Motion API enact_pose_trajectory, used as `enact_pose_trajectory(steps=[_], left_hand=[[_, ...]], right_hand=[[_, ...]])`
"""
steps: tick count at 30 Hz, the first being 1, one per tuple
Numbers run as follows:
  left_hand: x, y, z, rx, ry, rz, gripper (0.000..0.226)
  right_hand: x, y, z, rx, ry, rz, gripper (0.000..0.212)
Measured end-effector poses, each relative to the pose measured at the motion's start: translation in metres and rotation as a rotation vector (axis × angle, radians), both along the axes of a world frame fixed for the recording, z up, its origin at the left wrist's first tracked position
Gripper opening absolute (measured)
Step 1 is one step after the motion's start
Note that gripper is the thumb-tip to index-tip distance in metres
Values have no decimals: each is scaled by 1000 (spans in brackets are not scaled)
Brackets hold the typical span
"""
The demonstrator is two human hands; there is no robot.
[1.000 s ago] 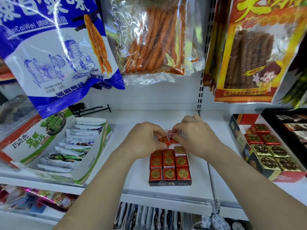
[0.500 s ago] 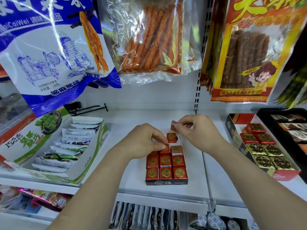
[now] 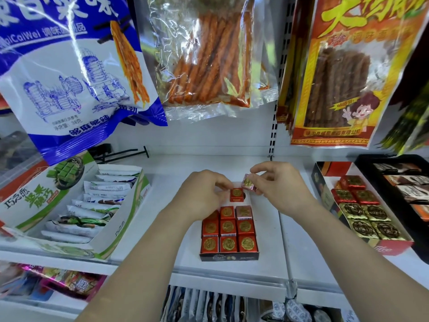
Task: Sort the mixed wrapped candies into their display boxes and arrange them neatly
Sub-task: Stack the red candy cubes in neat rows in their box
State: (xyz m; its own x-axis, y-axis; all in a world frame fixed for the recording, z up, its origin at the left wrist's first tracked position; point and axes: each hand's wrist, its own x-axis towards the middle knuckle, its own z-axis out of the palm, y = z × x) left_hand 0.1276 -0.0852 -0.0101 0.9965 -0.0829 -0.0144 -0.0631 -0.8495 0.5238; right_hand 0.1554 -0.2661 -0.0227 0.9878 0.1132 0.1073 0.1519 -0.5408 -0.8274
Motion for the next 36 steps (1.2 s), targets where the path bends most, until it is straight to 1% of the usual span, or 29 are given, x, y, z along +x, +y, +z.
enact_pose_trajectory(steps=[3, 6, 9, 12, 18, 24, 29, 34, 36], left_hand=[[5, -8, -4, 70, -26, -6, 24], [8, -16, -4, 118, -40, -28, 27], [12, -21, -3, 131, -46, -25, 25], [13, -27, -2, 202, -34, -43, 21], [16, -32, 1, 307, -56, -60, 22], [17, -32, 2, 302, -46, -71, 15], [18, -33, 2, 369, -85, -84, 15], [18, -33, 1, 353, -78, -70, 14], [20, -34, 0, 344, -74, -61, 17]], right_hand=[[2, -4, -3, 34, 52, -10, 19], [2, -6, -6, 70, 89, 1, 14], [2, -7, -8, 156, 139, 14, 9], [1, -6, -8, 234, 179, 61, 7], [0, -9, -5, 282, 221, 86, 8], [-5, -10, 2, 306, 223, 57, 4], [-3, -10, 1, 357, 242, -7, 5], [-2, -10, 1, 376, 251, -59, 7], [-3, -10, 1, 380, 260, -51, 6]])
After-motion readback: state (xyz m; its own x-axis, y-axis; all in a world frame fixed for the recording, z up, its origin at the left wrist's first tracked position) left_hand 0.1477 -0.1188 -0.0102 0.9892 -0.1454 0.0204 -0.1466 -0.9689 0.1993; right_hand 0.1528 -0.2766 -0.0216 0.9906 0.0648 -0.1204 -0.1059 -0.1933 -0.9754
